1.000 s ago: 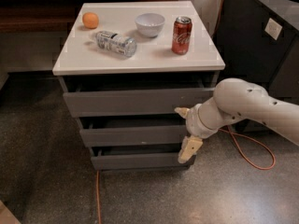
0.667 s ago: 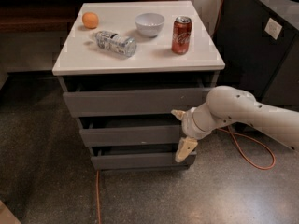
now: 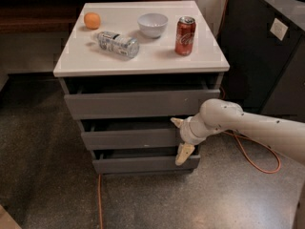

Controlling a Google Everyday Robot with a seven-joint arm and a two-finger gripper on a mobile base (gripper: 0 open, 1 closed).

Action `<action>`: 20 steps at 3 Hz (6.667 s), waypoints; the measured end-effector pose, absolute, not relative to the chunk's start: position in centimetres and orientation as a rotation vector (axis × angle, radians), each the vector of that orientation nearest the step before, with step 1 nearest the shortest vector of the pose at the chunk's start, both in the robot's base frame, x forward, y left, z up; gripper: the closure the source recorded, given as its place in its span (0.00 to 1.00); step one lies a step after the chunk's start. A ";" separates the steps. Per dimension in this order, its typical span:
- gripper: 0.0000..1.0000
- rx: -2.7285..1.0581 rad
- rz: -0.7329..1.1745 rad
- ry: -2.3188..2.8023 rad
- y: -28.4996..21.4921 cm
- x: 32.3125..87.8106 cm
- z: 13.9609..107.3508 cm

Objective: Place coke can into middle drawer

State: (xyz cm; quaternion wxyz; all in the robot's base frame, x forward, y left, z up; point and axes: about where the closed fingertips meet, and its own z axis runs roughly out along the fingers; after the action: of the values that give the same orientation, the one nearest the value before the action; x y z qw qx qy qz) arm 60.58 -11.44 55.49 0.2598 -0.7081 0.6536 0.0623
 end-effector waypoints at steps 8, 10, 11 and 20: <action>0.96 -1.846 0.029 1.774 -12.4 71.0 43.7; 1.00 -1.850 0.046 1.770 -12.4 69.1 44.5; 1.00 -1.849 0.052 1.768 -12.3 68.7 44.6; 1.00 -1.789 0.108 1.730 -9.9 66.2 50.0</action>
Offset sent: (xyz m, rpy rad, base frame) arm 0.0672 0.0003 -0.0892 0.0426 -0.0880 0.0189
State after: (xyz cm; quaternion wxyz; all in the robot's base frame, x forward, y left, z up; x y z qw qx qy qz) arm 66.19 -9.90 49.96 0.3198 -0.6805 0.6580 0.0411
